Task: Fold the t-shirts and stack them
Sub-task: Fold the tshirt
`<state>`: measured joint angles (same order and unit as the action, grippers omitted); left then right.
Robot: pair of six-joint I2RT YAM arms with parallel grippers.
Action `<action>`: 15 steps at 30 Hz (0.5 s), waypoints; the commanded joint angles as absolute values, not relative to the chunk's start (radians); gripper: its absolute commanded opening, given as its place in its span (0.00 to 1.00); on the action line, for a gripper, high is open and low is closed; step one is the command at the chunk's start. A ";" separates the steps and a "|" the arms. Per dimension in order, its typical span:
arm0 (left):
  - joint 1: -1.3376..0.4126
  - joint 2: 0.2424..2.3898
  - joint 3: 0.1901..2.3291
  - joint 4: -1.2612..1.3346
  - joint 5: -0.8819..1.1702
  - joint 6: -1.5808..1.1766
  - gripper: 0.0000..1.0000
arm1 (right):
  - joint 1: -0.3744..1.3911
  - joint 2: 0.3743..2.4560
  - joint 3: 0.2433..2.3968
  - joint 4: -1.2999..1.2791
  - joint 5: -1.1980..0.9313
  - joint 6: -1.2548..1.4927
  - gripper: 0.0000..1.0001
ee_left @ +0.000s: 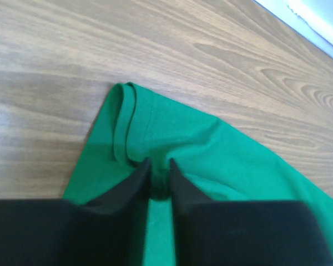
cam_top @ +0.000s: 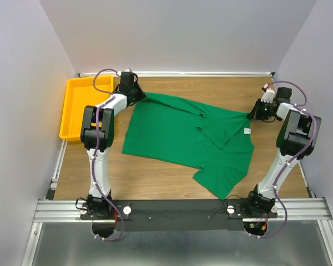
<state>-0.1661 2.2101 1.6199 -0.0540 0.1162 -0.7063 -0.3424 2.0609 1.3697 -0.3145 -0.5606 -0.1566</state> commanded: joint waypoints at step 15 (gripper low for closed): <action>-0.170 2.158 1.709 -0.138 0.009 -0.508 0.00 | -0.385 2.085 1.384 -0.313 -0.545 -0.184 0.09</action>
<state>-0.1680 2.2044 1.6829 -0.1051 0.0746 -0.5900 -0.3683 2.0609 1.3697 -0.3149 -0.5667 -0.1585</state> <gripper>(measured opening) 0.015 0.098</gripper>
